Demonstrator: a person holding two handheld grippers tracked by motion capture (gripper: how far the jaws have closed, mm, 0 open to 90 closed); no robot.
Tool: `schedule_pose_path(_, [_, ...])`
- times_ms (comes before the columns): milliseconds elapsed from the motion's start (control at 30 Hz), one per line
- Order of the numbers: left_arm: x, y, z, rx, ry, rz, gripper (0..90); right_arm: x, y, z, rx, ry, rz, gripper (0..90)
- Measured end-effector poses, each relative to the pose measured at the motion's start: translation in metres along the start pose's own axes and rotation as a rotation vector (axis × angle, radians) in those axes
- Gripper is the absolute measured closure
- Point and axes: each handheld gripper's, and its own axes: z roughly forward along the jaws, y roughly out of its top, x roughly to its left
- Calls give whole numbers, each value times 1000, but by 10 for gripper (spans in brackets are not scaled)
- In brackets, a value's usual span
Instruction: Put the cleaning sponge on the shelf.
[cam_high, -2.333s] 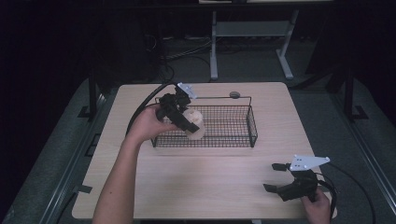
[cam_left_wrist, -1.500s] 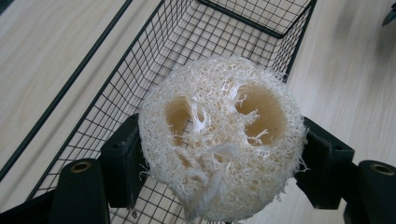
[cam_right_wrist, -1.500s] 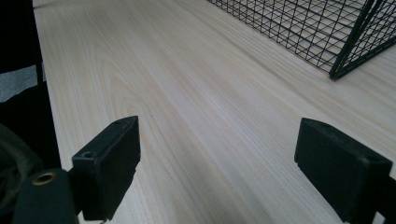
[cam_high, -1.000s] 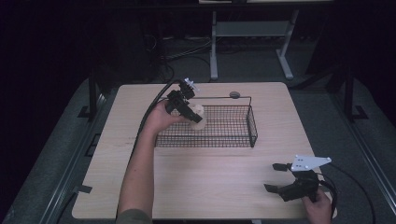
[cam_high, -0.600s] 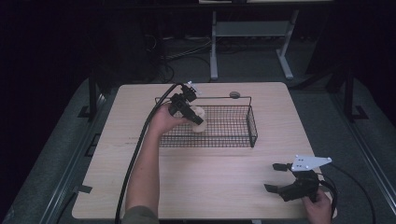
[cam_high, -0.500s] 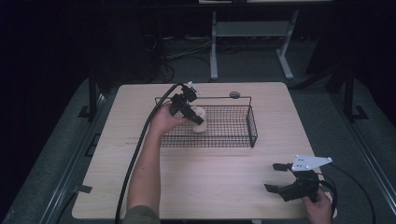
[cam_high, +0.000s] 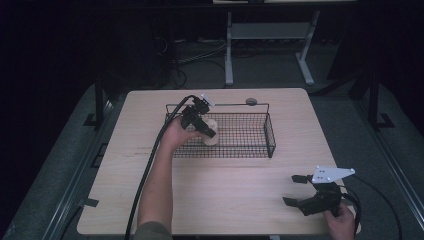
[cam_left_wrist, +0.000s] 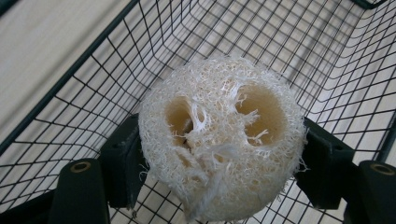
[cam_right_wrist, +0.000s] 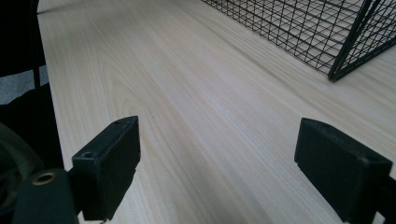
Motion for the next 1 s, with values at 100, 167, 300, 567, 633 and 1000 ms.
schedule_pose_path(100, [-1,1,2,10,12,7,273,0,0,0,-3,4,1,137])
schedule_pose_path(167, [-1,1,2,11,13,11,273,0,0,0,-3,4,2,137])
schedule_pose_path(300, [1,1,4,41,25,11,274,0,0,-1,-12,9,3,138])
schedule_pose_path(567, [1,1,7,45,20,-1,227,-1,0,-2,-28,12,12,138])
schedule_pose_path(633, [2,0,8,49,14,-5,226,-1,0,-2,-36,16,14,138])
schedule_pose_path(1000, [2,0,-3,0,18,-13,211,-1,0,-3,-33,16,18,138])
